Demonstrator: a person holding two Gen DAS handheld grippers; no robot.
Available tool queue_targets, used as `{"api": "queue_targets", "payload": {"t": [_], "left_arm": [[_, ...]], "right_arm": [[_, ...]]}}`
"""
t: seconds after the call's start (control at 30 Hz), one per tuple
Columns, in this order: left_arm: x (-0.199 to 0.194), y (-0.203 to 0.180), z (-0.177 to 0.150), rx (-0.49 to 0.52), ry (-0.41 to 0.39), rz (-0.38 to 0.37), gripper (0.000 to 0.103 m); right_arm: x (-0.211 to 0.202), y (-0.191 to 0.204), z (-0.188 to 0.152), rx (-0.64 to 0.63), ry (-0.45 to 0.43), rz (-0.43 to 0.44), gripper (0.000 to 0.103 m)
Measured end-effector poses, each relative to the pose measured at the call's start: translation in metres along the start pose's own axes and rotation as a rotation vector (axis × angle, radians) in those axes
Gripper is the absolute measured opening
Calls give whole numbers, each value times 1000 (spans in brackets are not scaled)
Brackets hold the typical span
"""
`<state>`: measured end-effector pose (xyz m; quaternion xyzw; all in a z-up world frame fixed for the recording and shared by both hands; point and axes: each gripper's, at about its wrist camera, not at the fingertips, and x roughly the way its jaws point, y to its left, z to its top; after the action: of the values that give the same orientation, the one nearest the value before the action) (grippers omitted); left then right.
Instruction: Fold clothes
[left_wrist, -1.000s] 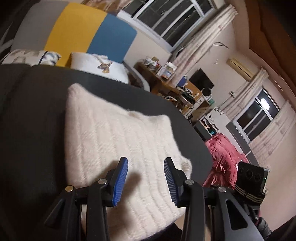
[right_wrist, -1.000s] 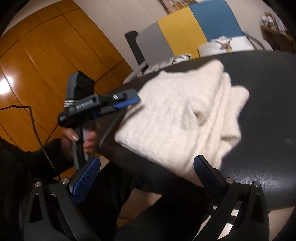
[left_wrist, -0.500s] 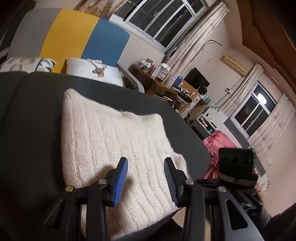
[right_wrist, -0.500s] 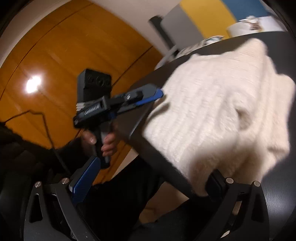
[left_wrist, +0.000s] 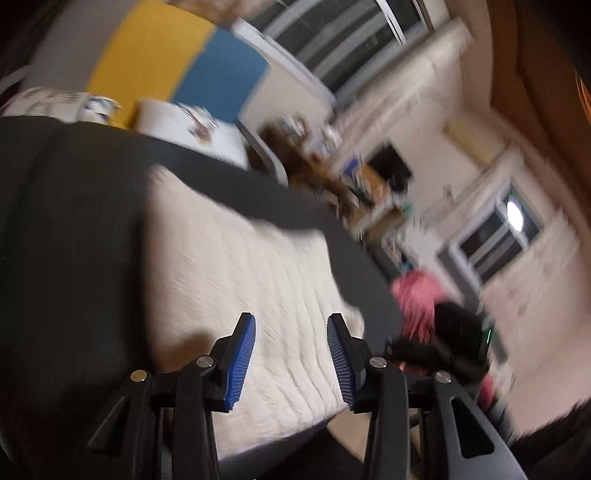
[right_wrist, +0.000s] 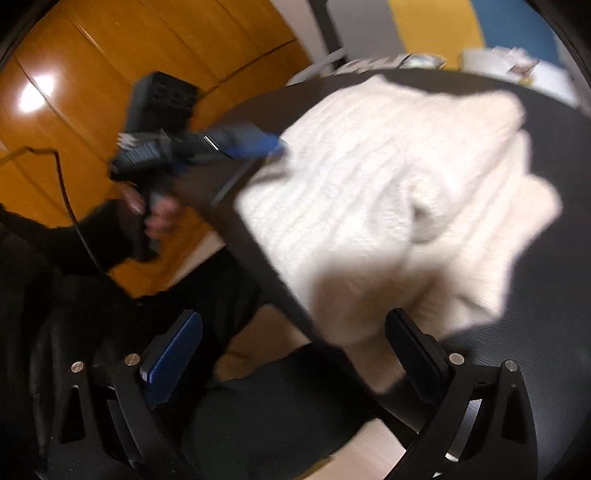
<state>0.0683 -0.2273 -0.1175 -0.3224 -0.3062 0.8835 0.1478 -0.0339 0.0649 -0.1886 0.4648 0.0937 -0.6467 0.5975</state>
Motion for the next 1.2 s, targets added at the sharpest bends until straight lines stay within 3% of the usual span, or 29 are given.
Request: {"api": "queue_targets", "payload": {"t": [0.13,0.2,0.3,0.37,0.47,0.6,0.7,0.83,0.9,1.0,1.1,1.17,1.2], "left_arm": [[-32,25,0,-48,-43,33,41],[-26,21,-9,-21,0,16,41],[7,2,-33,90,133,48,43],[27,-6,-51,186,192,101,42],[31,-13,-58,236,195,106,42],[18,-8,-43,195,159,64,42],[7,-6,-13,190,70,77,42],[11,1,28,182,2,126,43],[34,4,45,179,15,146,43],[67,6,59,172,60,135,43],[97,5,50,217,162,138,43],[101,0,48,257,180,121,46],[101,-2,49,263,191,102,45]], "right_arm": [[-8,35,11,-74,-72,-114,102],[-2,52,22,-123,-102,-180,102],[20,67,41,-144,-130,-265,102],[42,66,49,-109,-111,-336,102],[78,31,28,33,34,-429,102],[88,47,8,-117,0,-559,103],[84,54,16,-119,4,-518,103],[44,51,43,-65,-122,-450,103],[31,43,63,-13,-204,-476,103],[38,33,92,30,-231,-570,103],[62,4,102,80,-154,-550,103],[78,-12,89,100,-58,-511,103],[78,-15,79,83,-62,-498,103]]}}
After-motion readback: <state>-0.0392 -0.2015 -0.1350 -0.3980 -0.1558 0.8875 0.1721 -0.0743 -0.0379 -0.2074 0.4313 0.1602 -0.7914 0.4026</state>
